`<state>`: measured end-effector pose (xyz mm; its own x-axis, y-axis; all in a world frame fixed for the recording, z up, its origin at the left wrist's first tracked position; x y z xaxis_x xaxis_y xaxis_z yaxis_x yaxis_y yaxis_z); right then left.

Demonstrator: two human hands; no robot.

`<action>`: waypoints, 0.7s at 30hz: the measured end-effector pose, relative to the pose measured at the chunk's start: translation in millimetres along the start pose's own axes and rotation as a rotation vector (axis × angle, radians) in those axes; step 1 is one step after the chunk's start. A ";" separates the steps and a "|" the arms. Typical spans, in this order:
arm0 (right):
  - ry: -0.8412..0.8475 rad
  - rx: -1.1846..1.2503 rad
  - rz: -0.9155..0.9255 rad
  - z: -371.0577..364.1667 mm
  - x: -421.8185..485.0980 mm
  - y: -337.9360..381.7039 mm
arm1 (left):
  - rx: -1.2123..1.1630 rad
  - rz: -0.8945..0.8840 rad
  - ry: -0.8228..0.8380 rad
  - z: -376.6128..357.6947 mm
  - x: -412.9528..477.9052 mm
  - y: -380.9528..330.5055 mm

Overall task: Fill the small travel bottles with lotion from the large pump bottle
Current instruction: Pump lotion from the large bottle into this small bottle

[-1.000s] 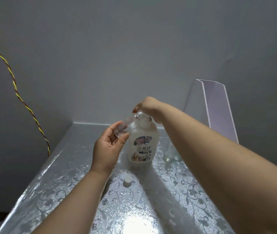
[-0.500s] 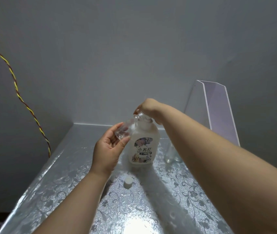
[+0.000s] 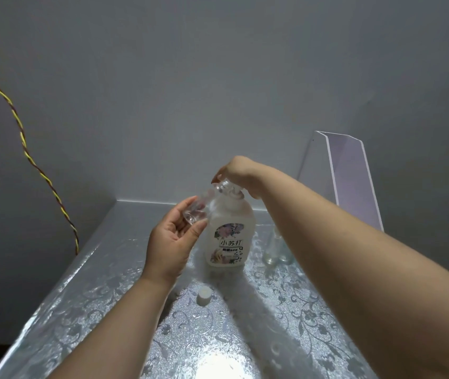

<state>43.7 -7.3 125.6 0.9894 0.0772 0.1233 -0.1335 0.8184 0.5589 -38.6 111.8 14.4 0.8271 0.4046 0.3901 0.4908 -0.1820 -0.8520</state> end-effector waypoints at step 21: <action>0.018 0.011 -0.014 -3.1 -1.3 2.6 | 0.010 0.025 0.005 1.3 1.6 4.8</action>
<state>42.2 -3.5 124.4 0.9920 0.0757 0.1007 -0.1199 0.8134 0.5692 -35.2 112.7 10.5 0.8402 0.3959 0.3705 0.4676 -0.1832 -0.8647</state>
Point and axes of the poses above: each hand's wrist, its own x-axis towards the middle knuckle, its own z-axis out of the back of the hand, y = z × x, the point moved 6 cm from there along x, towards the middle knuckle, and after that the axes turned 12 degrees about -y, right-handed, at the moved point
